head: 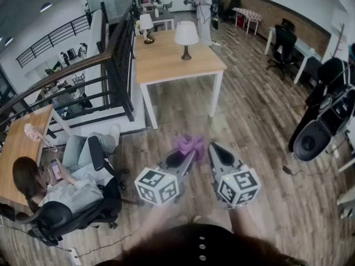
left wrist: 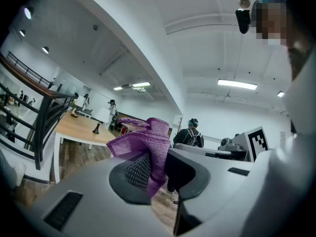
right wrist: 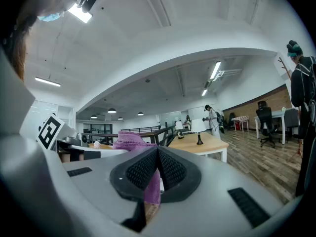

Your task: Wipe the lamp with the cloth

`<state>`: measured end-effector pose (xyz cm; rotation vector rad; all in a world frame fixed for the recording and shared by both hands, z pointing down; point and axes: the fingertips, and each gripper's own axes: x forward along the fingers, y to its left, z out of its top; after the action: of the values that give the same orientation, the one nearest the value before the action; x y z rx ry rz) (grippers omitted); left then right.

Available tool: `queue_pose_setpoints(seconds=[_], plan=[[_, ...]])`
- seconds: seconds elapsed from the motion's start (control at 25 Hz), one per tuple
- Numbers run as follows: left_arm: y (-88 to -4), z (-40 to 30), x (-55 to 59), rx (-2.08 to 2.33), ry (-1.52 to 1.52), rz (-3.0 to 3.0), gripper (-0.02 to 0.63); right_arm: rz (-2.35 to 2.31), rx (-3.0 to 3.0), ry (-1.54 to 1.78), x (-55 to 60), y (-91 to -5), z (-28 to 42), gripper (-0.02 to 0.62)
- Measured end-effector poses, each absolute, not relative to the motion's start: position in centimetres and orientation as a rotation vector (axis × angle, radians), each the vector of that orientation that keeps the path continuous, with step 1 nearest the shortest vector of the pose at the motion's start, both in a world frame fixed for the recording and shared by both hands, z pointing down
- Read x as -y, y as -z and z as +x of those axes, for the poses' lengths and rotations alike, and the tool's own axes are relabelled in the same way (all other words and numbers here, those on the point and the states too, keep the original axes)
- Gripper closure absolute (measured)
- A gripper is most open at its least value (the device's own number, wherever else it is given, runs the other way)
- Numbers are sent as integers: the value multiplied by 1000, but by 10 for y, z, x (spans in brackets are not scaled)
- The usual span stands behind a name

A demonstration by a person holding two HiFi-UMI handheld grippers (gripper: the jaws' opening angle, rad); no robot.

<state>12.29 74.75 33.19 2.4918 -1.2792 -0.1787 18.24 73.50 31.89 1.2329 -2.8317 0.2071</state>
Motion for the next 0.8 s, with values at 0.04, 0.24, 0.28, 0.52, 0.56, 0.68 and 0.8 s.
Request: queue_pose_setpoints(seconds=[0.04,0.24,0.28,0.52,0.56,0.68,0.8], plan=[[-332,122,-746,1280,178,2493,529,1235,2830,-204,-734,-320,181,583],[-332,118,-739,1279,174,2501,529,1259,2831,-212,-723,-322,179,583],[-333,117,-737,1281,171,2503,529,1261,2830,-214,-721,-323,178,583],[-338,109,-726,1274,158,2511,529,1291,2817,-199,-711,-326,167,584],[-337,109,-724,1270,158,2518,529,1296,2824,-200,-709,-324,166,584],[-338,111,-720,1240,107,2571,529,1286,2877,-231,-704,-321,160,583],[-341,104,-710,1228,55,2604,529,1305,2882,-229,-694,-323,154,583]])
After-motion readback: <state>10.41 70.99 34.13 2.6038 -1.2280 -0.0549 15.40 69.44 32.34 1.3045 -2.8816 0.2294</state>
